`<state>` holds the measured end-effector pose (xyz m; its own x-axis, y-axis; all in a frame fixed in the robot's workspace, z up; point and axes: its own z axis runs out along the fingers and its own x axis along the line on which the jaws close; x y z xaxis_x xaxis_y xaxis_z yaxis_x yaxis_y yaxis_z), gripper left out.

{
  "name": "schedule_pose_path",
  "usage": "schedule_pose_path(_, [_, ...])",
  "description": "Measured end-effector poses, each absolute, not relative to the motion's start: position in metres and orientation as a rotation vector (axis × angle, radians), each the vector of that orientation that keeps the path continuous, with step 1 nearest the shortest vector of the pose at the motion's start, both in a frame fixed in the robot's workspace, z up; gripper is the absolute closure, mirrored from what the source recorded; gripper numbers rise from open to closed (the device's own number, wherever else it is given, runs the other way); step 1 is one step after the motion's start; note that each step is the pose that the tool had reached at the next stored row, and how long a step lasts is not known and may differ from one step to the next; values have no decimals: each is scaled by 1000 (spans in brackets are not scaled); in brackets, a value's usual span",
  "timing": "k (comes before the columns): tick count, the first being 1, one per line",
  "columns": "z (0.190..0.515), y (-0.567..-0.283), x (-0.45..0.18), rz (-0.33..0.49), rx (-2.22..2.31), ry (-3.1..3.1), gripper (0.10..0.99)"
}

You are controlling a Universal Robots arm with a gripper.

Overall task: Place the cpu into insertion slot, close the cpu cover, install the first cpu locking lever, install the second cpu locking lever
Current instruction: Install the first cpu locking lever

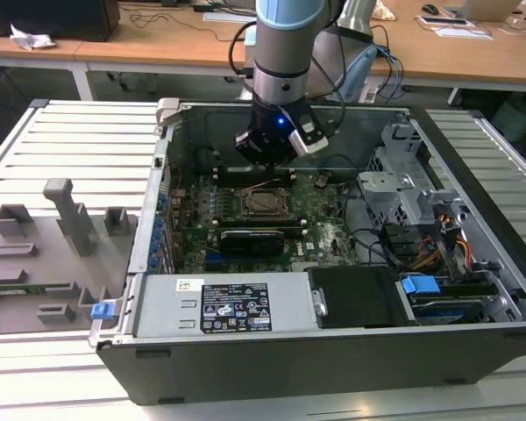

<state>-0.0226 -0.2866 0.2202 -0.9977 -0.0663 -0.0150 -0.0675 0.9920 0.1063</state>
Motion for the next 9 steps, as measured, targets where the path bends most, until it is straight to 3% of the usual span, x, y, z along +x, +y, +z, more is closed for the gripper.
schedule_pose_path(9, [213, -287, -18, 167, -105, 3124, 980])
